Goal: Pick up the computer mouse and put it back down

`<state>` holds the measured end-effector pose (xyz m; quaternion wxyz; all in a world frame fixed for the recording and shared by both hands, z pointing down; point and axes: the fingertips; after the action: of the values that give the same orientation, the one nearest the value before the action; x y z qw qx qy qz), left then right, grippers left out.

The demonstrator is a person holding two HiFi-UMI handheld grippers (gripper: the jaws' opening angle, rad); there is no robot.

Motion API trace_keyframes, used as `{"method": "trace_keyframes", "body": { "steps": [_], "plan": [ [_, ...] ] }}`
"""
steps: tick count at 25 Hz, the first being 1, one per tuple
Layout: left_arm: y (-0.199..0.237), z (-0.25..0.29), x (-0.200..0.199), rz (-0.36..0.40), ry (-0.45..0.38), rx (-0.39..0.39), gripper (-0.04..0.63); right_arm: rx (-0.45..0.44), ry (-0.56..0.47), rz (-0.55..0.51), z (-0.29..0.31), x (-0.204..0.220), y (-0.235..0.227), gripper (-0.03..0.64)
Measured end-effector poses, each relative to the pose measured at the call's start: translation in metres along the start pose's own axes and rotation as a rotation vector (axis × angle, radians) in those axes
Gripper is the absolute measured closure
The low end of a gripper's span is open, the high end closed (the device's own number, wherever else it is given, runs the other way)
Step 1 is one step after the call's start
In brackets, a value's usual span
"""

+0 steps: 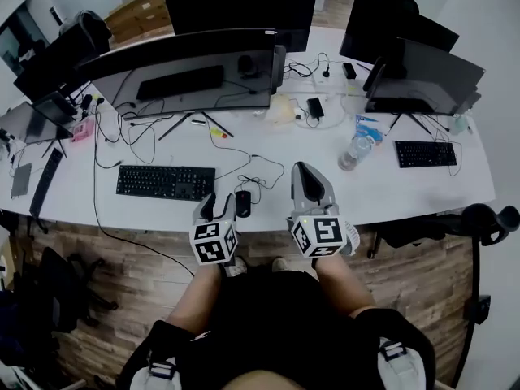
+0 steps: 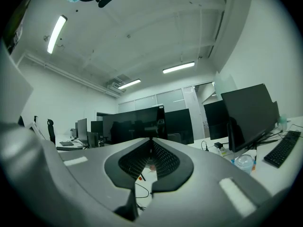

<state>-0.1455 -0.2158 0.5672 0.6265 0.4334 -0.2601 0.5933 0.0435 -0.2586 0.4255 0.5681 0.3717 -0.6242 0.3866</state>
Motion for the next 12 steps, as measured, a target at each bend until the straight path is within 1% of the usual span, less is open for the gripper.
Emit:
{"method": "trace_keyframes", "body": {
  "steps": [1,5,12],
  "plan": [
    [-0.001,0.006,0.007,-0.002,0.023,0.010,0.378,0.011,0.006,-0.002,-0.001,0.002,-0.002,0.618],
    [-0.007,0.028,0.037,-0.003,0.111,0.034,0.338,0.049,0.030,-0.011,-0.007,0.009,-0.011,0.618],
    [-0.007,0.065,0.082,0.015,0.223,0.028,0.321,0.107,0.078,-0.028,-0.020,0.020,-0.026,0.618]
  ]
}}
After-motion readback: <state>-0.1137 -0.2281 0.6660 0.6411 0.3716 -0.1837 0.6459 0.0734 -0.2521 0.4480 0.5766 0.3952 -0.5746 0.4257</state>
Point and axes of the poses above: the fingertips, and each gripper's own axes: z forward along the fingers, y to its left, x out of its underside, and after that the axes turned 3 degrees about -z, right-handed
